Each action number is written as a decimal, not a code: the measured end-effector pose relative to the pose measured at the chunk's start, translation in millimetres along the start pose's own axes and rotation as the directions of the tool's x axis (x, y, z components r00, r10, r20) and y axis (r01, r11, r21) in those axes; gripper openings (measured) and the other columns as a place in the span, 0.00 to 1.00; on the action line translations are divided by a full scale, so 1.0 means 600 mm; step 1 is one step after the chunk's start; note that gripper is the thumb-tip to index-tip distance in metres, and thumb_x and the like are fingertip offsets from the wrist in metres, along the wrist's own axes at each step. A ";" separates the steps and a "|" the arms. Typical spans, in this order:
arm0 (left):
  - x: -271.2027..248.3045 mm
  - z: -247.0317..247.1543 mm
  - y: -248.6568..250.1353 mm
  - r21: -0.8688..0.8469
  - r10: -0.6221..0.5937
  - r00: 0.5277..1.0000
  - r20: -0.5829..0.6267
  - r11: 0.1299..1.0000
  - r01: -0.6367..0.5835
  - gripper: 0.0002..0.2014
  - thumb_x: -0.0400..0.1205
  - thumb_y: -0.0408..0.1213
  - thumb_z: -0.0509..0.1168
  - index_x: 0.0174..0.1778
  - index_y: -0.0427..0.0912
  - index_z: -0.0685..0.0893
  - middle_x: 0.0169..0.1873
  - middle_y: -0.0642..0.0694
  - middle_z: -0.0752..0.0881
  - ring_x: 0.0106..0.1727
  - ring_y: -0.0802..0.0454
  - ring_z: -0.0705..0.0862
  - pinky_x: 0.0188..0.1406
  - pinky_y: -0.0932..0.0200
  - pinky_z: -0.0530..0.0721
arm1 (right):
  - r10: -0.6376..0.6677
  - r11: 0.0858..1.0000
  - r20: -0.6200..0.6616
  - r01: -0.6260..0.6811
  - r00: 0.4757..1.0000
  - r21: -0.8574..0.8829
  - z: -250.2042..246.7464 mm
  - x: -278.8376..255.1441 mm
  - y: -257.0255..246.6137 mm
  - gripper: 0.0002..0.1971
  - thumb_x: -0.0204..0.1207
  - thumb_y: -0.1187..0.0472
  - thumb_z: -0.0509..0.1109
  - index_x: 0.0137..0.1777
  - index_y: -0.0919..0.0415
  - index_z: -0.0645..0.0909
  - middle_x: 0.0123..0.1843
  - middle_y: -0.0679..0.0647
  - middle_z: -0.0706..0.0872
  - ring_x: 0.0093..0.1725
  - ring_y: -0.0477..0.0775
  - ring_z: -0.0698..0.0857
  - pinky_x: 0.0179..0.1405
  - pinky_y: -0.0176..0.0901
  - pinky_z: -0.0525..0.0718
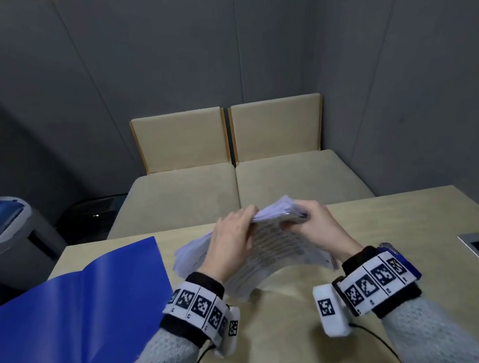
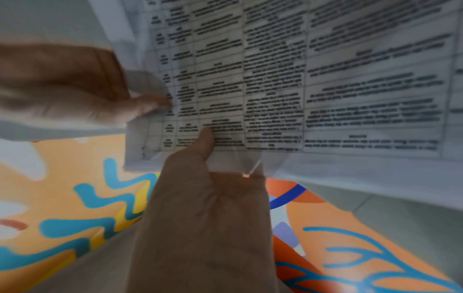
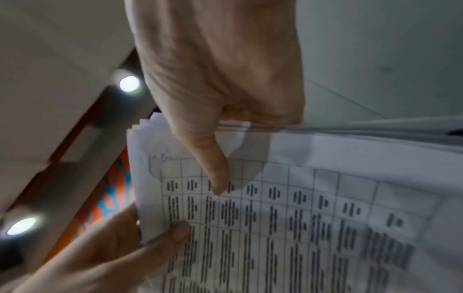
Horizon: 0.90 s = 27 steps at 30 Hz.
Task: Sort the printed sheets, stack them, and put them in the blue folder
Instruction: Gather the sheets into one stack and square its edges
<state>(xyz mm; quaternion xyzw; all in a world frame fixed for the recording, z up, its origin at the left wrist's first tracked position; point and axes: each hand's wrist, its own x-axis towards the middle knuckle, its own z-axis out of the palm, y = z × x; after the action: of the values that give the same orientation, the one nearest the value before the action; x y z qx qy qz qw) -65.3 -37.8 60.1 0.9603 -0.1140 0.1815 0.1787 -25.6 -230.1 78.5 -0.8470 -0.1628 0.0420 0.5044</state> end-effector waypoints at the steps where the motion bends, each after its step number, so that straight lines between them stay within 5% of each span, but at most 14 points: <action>1: 0.001 0.000 0.007 0.018 0.016 1.000 0.006 1.000 -0.016 0.09 0.79 0.30 0.58 0.45 0.48 0.66 0.37 0.51 0.75 0.38 0.48 0.71 0.37 0.55 0.61 | 0.040 0.995 -0.002 -0.040 0.999 0.088 0.003 -0.005 0.004 0.11 0.67 0.66 0.75 0.48 0.53 0.88 0.45 0.49 0.92 0.48 0.46 0.88 0.52 0.49 0.82; 4: -0.008 0.002 -0.009 0.023 -0.026 0.999 0.030 0.999 0.025 0.05 0.80 0.37 0.61 0.48 0.45 0.71 0.40 0.47 0.81 0.43 0.42 0.79 0.37 0.52 0.68 | 0.141 0.975 -0.046 -0.130 0.989 0.180 0.009 -0.026 0.042 0.05 0.70 0.61 0.76 0.46 0.57 0.89 0.43 0.51 0.92 0.46 0.49 0.90 0.48 0.49 0.86; 8: -0.049 0.000 -0.080 0.160 -0.310 0.942 0.130 0.944 0.288 0.11 0.75 0.48 0.68 0.45 0.47 0.75 0.43 0.50 0.85 0.48 0.44 0.83 0.41 0.53 0.74 | 0.296 0.883 -0.078 -0.242 0.952 0.402 0.002 -0.057 0.107 0.05 0.74 0.65 0.73 0.49 0.62 0.88 0.47 0.58 0.92 0.46 0.56 0.91 0.50 0.54 0.87; 11: -0.070 -0.004 -0.107 -0.404 -0.525 0.844 0.113 0.751 0.522 0.13 0.71 0.41 0.76 0.40 0.42 0.79 0.35 0.50 0.85 0.39 0.50 0.83 0.32 0.62 0.76 | 0.325 0.828 -0.070 -0.248 0.943 0.503 0.000 -0.069 0.123 0.07 0.76 0.67 0.70 0.52 0.67 0.86 0.48 0.59 0.92 0.48 0.57 0.91 0.47 0.49 0.86; 14: -0.079 -0.009 -0.086 -0.809 -0.604 0.791 0.099 0.414 0.417 0.13 0.74 0.34 0.75 0.50 0.37 0.80 0.43 0.45 0.88 0.43 0.53 0.86 0.38 0.65 0.84 | 0.302 0.800 -0.093 -0.199 0.949 0.566 0.006 -0.068 0.114 0.08 0.75 0.68 0.70 0.52 0.66 0.86 0.48 0.58 0.92 0.48 0.56 0.91 0.45 0.46 0.85; 16: -0.088 -0.003 -0.065 -0.880 -0.634 0.771 0.061 0.330 0.340 0.13 0.77 0.31 0.71 0.56 0.40 0.80 0.46 0.47 0.88 0.44 0.57 0.87 0.38 0.68 0.84 | 0.290 0.769 -0.109 -0.163 0.951 0.618 0.011 -0.065 0.113 0.08 0.74 0.69 0.71 0.52 0.66 0.85 0.48 0.58 0.92 0.48 0.56 0.90 0.44 0.44 0.85; 18: -0.101 0.018 -0.056 -0.878 -0.654 0.756 0.036 0.341 0.337 0.11 0.79 0.28 0.68 0.56 0.41 0.79 0.46 0.47 0.87 0.44 0.60 0.86 0.37 0.70 0.83 | 0.282 0.755 -0.099 -0.156 0.954 0.637 0.017 -0.065 0.119 0.11 0.72 0.70 0.73 0.54 0.65 0.84 0.49 0.59 0.91 0.50 0.58 0.89 0.42 0.42 0.86; 22: -0.120 0.073 -0.066 -0.825 -0.698 0.707 0.111 0.332 0.458 0.12 0.80 0.27 0.66 0.54 0.47 0.76 0.49 0.48 0.84 0.54 0.50 0.83 0.45 0.63 0.82 | 0.307 0.838 -0.154 -0.190 0.939 0.511 0.038 -0.061 0.142 0.21 0.69 0.68 0.77 0.60 0.55 0.78 0.56 0.49 0.83 0.54 0.50 0.83 0.44 0.40 0.80; 27: -0.104 0.075 -0.069 -0.807 -0.675 0.734 0.076 0.390 0.443 0.09 0.83 0.32 0.63 0.50 0.53 0.78 0.49 0.50 0.86 0.52 0.58 0.84 0.46 0.63 0.81 | 0.208 0.899 -0.289 -0.066 0.935 0.433 0.040 -0.050 0.134 0.04 0.76 0.68 0.70 0.45 0.62 0.77 0.43 0.51 0.84 0.43 0.52 0.81 0.36 0.31 0.78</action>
<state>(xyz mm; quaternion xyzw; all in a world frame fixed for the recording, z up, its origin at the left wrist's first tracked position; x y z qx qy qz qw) -96.4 -7.5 -15.7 0.7272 0.1772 0.1670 0.6418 -40.9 -254.8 -6.0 -0.7244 -0.0031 -0.0297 0.6887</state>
